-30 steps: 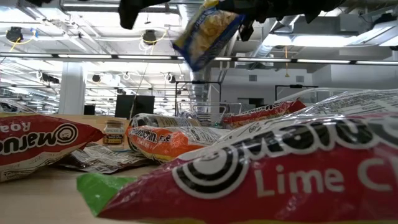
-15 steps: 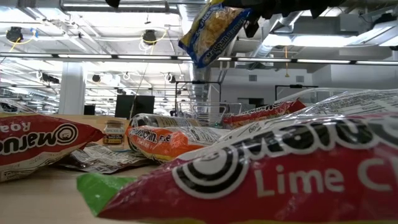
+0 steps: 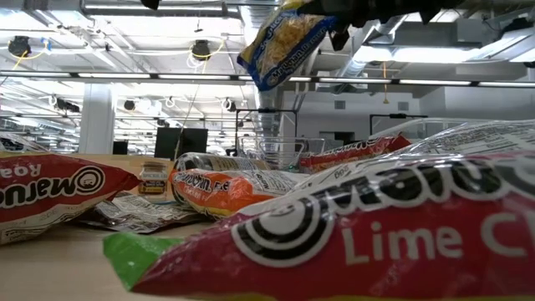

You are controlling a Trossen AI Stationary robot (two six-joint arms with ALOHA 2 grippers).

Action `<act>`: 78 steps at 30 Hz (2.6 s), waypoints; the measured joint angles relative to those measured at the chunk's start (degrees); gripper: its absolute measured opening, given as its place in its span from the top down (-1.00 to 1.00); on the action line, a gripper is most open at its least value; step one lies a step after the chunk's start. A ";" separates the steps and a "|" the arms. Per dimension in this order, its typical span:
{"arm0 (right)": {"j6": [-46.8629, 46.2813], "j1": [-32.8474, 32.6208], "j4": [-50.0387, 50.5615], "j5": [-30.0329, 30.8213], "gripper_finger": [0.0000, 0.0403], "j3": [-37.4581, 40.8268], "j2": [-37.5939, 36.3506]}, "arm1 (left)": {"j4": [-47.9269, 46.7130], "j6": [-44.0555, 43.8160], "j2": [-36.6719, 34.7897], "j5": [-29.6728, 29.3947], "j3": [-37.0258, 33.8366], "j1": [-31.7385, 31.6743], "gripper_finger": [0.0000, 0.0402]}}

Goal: Pick & Place Food Item
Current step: Put the blue noodle pack into the transparent container

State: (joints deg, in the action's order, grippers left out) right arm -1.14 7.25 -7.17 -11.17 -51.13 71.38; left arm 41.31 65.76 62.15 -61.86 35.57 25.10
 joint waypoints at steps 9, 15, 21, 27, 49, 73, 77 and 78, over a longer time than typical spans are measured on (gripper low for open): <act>3.33 0.07 9.66 21.10 0.97 0.00 -5.37 | 0.01 -0.14 0.02 0.13 0.00 0.00 0.10; 3.27 -0.15 15.67 29.23 0.97 0.00 -10.68 | 0.01 -0.29 0.03 0.11 0.00 0.00 0.10; 3.29 -1.27 18.03 46.65 0.97 2.83 -15.03 | 0.01 -0.59 0.04 -0.09 0.00 0.00 0.10; 3.02 -0.05 17.35 58.75 0.97 6.73 -21.25 | 0.01 -0.71 0.04 -0.09 0.00 0.00 0.10; -4.12 13.81 29.58 74.58 0.97 12.35 -29.26 | 0.03 -0.71 0.04 0.17 0.00 0.00 0.10; -5.87 34.76 33.85 56.16 0.97 12.33 -14.34 | -0.15 -2.20 0.07 2.79 0.00 -1.18 0.10; -5.78 36.76 33.79 54.06 0.97 12.33 -13.17 | -0.21 -2.21 0.07 2.79 0.00 -1.18 0.10; -5.78 36.89 33.80 54.04 0.97 12.33 -13.00 | -0.22 -2.21 0.07 2.79 0.00 -1.18 0.10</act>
State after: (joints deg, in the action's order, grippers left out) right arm -6.92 44.14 26.63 42.86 -38.81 58.38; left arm 41.09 63.55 62.22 -59.07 35.57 23.92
